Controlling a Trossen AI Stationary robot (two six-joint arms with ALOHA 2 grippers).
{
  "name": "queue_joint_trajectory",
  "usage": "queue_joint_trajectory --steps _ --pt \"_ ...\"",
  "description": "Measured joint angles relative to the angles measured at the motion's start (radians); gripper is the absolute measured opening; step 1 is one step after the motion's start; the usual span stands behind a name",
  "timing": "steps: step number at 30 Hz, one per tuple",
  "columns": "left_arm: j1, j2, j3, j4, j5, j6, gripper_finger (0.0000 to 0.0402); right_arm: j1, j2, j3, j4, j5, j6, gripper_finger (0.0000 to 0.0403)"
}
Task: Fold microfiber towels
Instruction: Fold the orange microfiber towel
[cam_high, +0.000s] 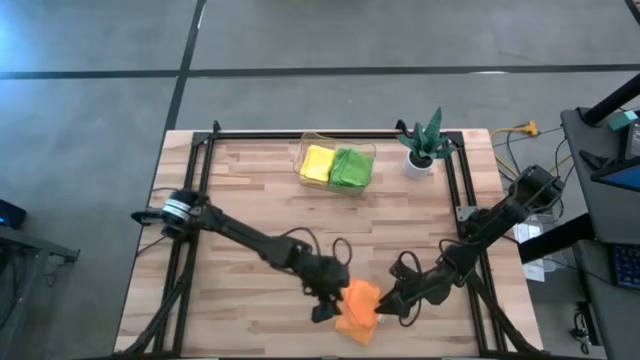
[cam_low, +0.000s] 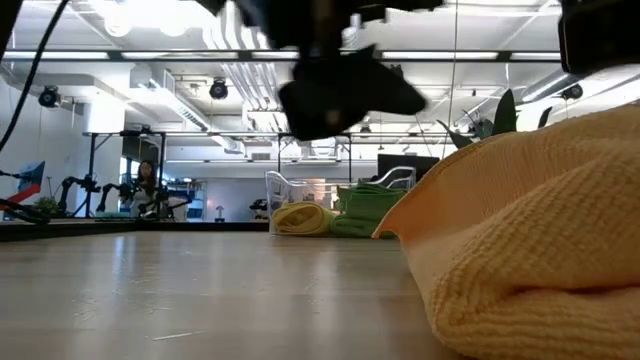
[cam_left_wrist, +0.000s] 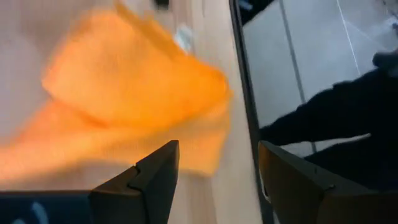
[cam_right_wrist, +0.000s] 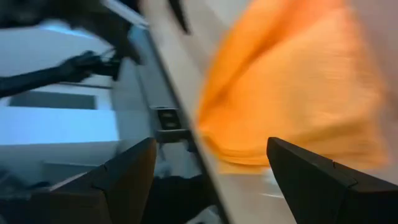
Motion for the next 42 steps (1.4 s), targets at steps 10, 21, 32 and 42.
queue_joint_trajectory --steps 10,21,32,42 --pt "-0.067 -0.138 -0.358 0.195 -0.067 -0.169 0.0203 -0.103 0.000 0.285 -0.488 -0.009 0.015 0.0301" --pt "-0.068 -0.396 -0.693 0.355 -0.067 -0.189 0.0203 -0.326 0.247 0.742 -0.903 -0.136 -0.139 0.0301" --pt "-0.069 -0.651 -0.888 0.357 -0.092 -0.166 0.0202 -0.375 0.670 1.267 -1.425 -0.210 -0.256 0.0273" --pt "-0.071 -0.743 -0.966 0.364 -0.094 -0.142 0.0202 -0.374 0.854 1.498 -1.637 -0.216 -0.241 0.0170"
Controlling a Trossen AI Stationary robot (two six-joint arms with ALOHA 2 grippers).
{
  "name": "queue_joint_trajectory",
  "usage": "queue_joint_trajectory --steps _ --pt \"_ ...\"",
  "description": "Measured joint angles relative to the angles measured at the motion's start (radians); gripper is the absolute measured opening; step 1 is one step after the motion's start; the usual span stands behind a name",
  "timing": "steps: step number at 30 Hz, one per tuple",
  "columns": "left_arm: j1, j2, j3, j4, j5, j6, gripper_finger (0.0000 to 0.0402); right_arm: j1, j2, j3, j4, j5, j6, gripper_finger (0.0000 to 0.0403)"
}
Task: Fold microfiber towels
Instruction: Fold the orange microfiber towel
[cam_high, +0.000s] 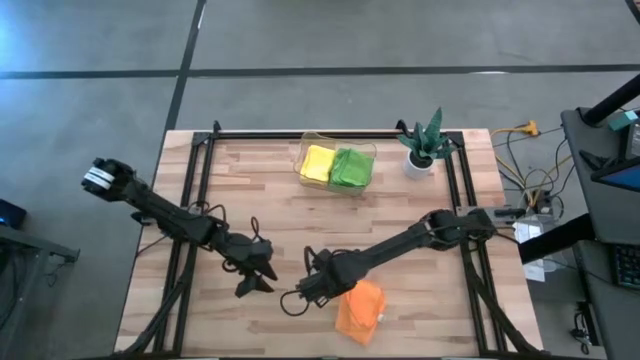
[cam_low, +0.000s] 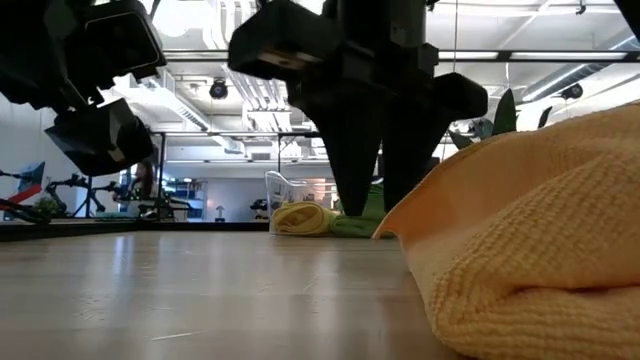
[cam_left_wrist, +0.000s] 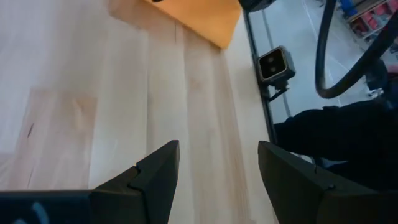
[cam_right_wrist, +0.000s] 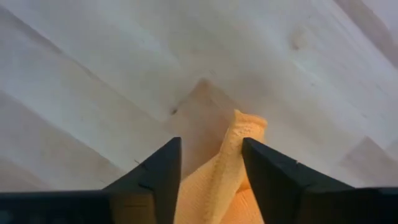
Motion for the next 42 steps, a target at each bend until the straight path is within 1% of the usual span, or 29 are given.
queue_joint_trajectory --steps 6,11,19,24,29,36,42 --pt "-0.001 -0.014 -0.018 0.007 0.002 0.002 0.0202 0.000 0.026 0.007 -0.026 -0.031 0.025 0.0125" --pt "-0.001 -0.020 -0.034 0.046 0.004 0.001 0.0202 -0.002 0.024 0.004 -0.063 -0.031 0.025 0.0088" --pt "-0.001 -0.020 -0.034 0.047 0.004 0.002 0.0202 -0.005 0.003 0.004 -0.084 -0.027 0.025 0.0014" --pt "-0.001 -0.020 -0.034 0.047 0.004 0.002 0.0202 -0.004 -0.009 0.003 -0.091 -0.026 0.035 0.0009" --pt "-0.001 -0.020 -0.034 0.047 0.004 0.002 0.0202 0.011 -0.037 0.010 -0.092 -0.027 0.089 0.0009" --pt "-0.001 -0.017 -0.041 0.048 0.004 0.005 0.0202 0.061 -0.081 0.010 -0.123 -0.028 0.189 0.0009" --pt "0.000 0.001 -0.044 0.047 0.004 0.021 0.0202 0.112 -0.083 0.005 -0.153 -0.028 0.270 0.0009"
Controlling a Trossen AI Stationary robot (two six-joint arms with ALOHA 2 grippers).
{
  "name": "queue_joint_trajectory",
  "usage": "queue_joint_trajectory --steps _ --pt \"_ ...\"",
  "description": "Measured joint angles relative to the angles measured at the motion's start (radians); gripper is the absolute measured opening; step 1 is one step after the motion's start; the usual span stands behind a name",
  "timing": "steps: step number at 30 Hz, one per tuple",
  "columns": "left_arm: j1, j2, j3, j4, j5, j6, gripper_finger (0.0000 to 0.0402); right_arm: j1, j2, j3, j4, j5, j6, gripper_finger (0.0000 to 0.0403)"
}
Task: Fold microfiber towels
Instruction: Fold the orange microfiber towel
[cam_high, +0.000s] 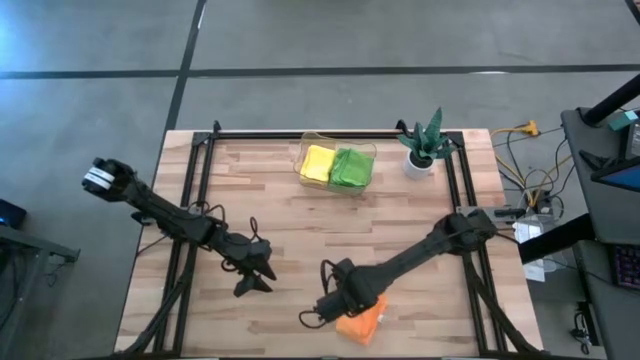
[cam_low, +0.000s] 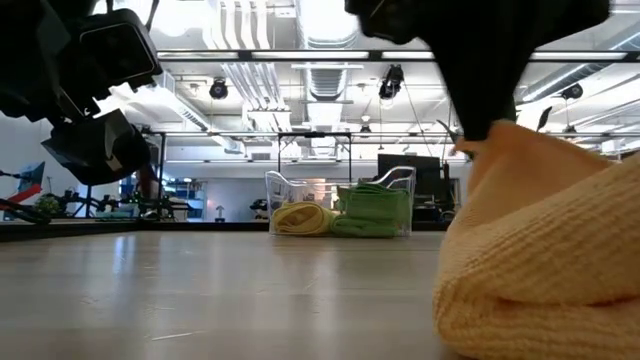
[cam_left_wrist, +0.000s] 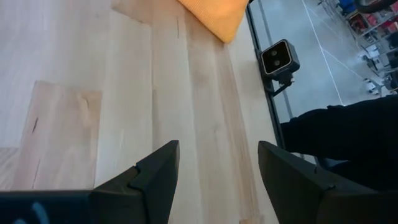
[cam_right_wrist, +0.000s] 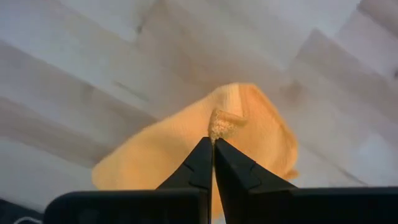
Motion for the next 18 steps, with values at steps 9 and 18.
queue_joint_trajectory --steps 9,18 --pt "0.000 0.016 0.000 0.007 0.000 0.001 0.0202 0.062 0.000 -0.026 -0.040 0.008 0.129 0.0009" --pt "0.000 0.016 0.001 0.031 0.000 0.000 0.0202 0.094 0.000 -0.112 -0.042 0.003 0.190 0.0009"
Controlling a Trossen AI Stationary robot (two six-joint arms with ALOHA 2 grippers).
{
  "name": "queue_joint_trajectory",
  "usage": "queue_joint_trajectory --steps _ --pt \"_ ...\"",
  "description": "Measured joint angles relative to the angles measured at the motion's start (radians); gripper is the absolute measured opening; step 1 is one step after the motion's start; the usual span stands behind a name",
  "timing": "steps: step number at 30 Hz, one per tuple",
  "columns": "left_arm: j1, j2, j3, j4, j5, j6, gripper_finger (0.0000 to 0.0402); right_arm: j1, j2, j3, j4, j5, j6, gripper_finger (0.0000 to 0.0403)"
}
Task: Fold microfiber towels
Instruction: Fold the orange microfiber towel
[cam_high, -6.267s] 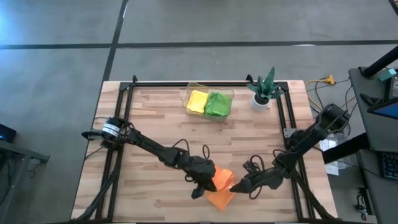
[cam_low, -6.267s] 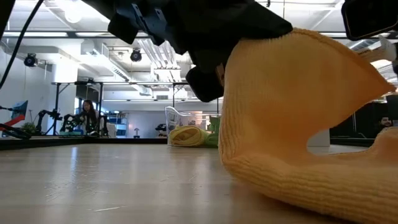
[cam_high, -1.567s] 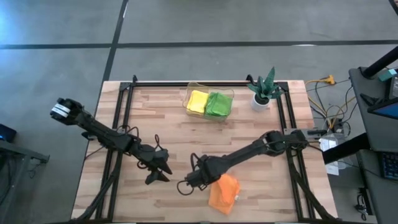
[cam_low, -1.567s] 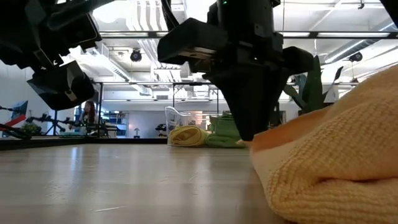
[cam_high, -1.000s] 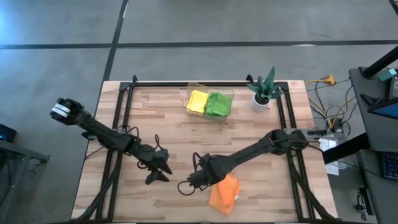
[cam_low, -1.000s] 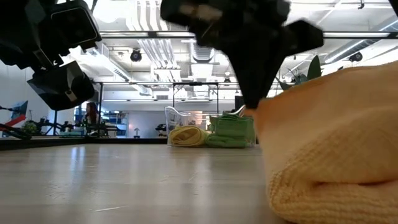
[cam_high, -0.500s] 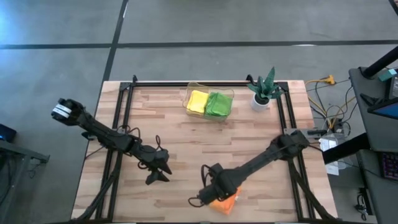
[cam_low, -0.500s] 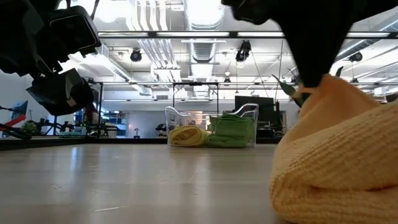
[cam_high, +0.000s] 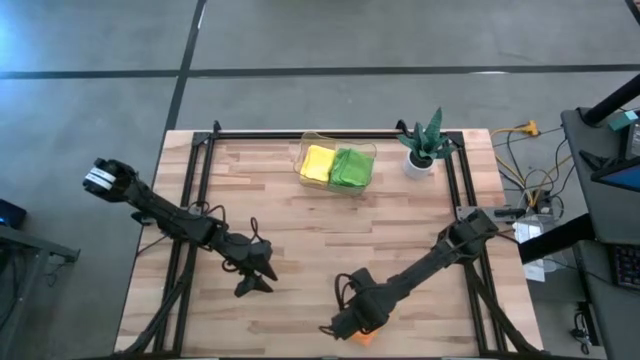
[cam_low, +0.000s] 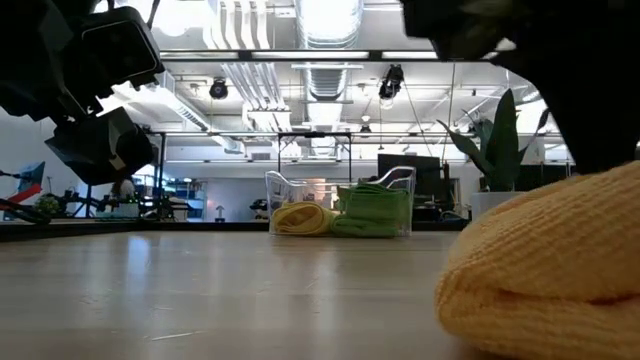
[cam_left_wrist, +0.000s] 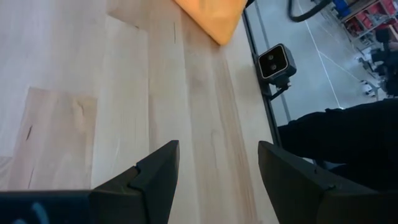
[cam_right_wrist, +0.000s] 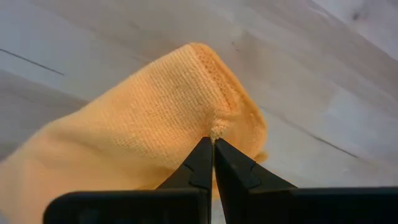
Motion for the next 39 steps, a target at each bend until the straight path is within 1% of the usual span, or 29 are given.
queue_joint_trajectory --steps 6,9,13,19,20,21,23,26,28,29,31,33,35,37,39 --pt "0.000 0.000 0.000 0.003 0.000 -0.001 0.0203 0.013 0.000 -0.051 0.003 -0.045 0.000 0.0009" --pt "0.000 0.000 0.000 0.008 0.000 -0.002 0.0202 0.019 0.000 -0.066 0.004 -0.054 0.001 0.0019" --pt "0.000 0.000 0.000 0.024 0.000 -0.002 0.0202 0.026 -0.011 -0.077 0.005 -0.055 0.003 0.0058" --pt "0.000 0.000 0.000 0.026 0.000 -0.002 0.0202 0.050 -0.075 -0.117 -0.012 -0.049 0.053 0.0143" --pt "0.000 0.000 0.000 0.027 0.000 -0.002 0.0202 0.059 -0.089 -0.121 -0.019 -0.033 0.066 0.0154" --pt "0.000 0.000 0.000 0.029 0.000 -0.002 0.0202 0.071 -0.108 -0.123 -0.029 0.005 0.083 0.0163" --pt "0.000 0.000 0.001 0.053 0.000 -0.007 0.0202 0.105 -0.155 -0.128 -0.018 0.129 0.126 0.0177" --pt "0.000 0.003 0.020 0.073 0.000 -0.002 0.0202 0.175 -0.230 -0.172 0.103 0.403 0.159 0.0184" --pt "0.000 0.031 0.047 0.080 -0.004 0.038 0.0202 0.216 -0.266 -0.247 0.234 0.521 0.159 0.0181" --pt "0.000 0.053 0.063 0.079 -0.004 0.058 0.0202 0.235 -0.281 -0.295 0.306 0.544 0.159 0.0179" --pt "0.002 0.120 0.113 0.087 -0.005 0.097 0.0202 0.264 -0.306 -0.412 0.495 0.550 0.158 0.0174" --pt "0.005 0.210 0.174 0.125 0.001 0.133 0.0202 0.288 -0.318 -0.525 0.711 0.556 0.137 0.0169" --pt "0.009 0.303 0.254 0.175 0.009 0.169 0.0202 0.298 -0.323 -0.611 0.887 0.564 0.089 0.0166" --pt "0.015 0.390 0.342 0.194 0.012 0.206 0.0202 0.299 -0.324 -0.668 0.976 0.580 0.057 0.0164" --pt "0.021 0.479 0.437 0.194 0.012 0.234 0.0202 0.296 -0.323 -0.706 0.978 0.584 0.073 0.0164"
